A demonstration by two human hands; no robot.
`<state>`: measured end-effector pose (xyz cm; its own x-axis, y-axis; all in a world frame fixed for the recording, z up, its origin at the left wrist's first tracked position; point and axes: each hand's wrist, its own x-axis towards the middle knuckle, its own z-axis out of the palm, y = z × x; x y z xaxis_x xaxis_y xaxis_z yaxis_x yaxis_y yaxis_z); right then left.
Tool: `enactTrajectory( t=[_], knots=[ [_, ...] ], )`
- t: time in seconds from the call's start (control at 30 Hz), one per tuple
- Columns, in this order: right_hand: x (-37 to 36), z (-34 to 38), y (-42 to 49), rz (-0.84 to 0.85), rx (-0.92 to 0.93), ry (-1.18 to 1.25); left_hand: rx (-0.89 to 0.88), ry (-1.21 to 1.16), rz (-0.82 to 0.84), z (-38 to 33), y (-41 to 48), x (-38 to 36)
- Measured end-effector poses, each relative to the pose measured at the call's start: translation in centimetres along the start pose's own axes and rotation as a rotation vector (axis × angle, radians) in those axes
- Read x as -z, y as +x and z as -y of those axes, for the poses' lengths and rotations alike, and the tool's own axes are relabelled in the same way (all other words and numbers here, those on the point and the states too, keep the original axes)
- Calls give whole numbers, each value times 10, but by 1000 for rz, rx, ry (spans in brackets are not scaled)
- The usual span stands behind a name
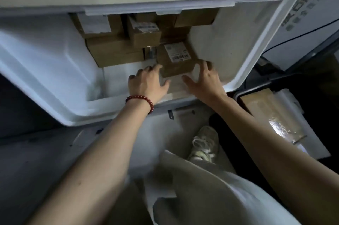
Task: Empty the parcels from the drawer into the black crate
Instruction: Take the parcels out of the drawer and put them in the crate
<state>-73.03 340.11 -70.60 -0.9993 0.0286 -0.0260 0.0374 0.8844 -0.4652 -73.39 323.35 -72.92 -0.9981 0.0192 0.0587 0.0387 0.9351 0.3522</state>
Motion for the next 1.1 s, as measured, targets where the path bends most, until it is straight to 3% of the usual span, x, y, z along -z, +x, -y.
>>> enactTrajectory(
  t=[0.4, 0.5, 0.7, 0.87, 1.1],
  knots=[
    [-29, -11, 86, 121, -88, 30, 80, -19, 89, -2, 69, -39],
    [-35, -16, 94, 119, -137, 97, 95, -120, 126, 4, 81, -44],
    [-33, -25, 97, 138, -151, 76, 176, -568, 209, 2, 94, -48],
    [-36, -24, 97, 218, -113, 56, 289, -677, 182, 8, 91, -45],
    [-33, -17, 87, 123, -111, 21, 299, -626, 310, 5, 85, -53]
  ],
)
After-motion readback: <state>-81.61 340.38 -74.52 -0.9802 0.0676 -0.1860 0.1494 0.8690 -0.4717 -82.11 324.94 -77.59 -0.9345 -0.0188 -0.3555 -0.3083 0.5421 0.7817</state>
